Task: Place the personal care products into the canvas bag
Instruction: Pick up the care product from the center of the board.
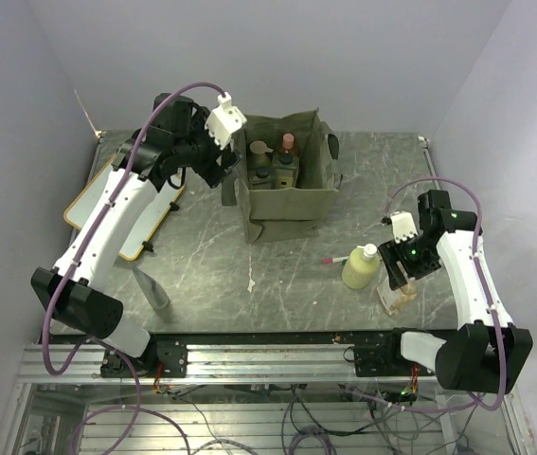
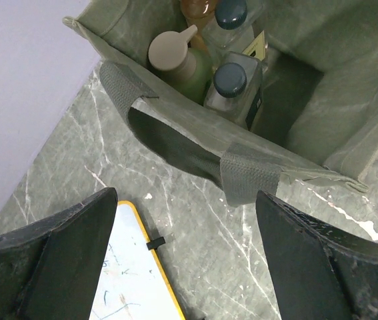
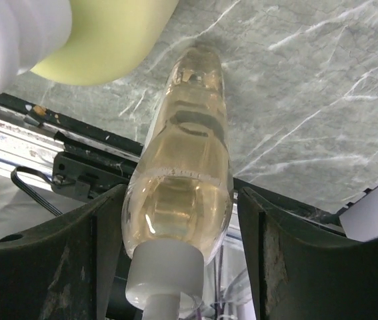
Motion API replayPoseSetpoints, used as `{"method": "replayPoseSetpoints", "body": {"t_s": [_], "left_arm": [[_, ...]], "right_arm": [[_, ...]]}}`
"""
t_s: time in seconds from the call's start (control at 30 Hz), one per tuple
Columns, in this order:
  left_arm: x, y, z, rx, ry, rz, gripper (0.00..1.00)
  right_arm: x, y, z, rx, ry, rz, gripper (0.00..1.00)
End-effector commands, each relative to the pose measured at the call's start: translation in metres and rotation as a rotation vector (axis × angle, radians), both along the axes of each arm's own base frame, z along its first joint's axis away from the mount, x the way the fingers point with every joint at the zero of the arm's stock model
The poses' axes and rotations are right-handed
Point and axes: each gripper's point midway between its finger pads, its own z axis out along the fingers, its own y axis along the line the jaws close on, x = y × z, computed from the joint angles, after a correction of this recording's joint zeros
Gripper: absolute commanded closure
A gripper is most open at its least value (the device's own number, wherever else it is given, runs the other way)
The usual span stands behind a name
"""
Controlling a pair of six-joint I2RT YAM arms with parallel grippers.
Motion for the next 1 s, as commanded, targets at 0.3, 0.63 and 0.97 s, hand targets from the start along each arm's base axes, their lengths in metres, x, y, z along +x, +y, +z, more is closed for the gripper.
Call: {"method": "replayPoseSetpoints", "body": {"t_s": [0.3,0.63,0.97], "left_arm": [[0.004,-0.023,0.013,-0.039,-0.030,-0.061,0.05],[0.005,-0.035,0.014,-0.049,-0.035,-0.081,0.06],[-0.021,-0.078,0.026,-0.168,0.030,-0.300,0.07]], "right_arm": [[0.011,-0.007,-0.009,0.011,-0.088,-0.110,0.47],[0.026,-0.015,0.024,-0.023,-0.214,-0.110,0.80],[0.055,-0.019,0.110,-0.053,-0.484,-0.084,1.00]]}}
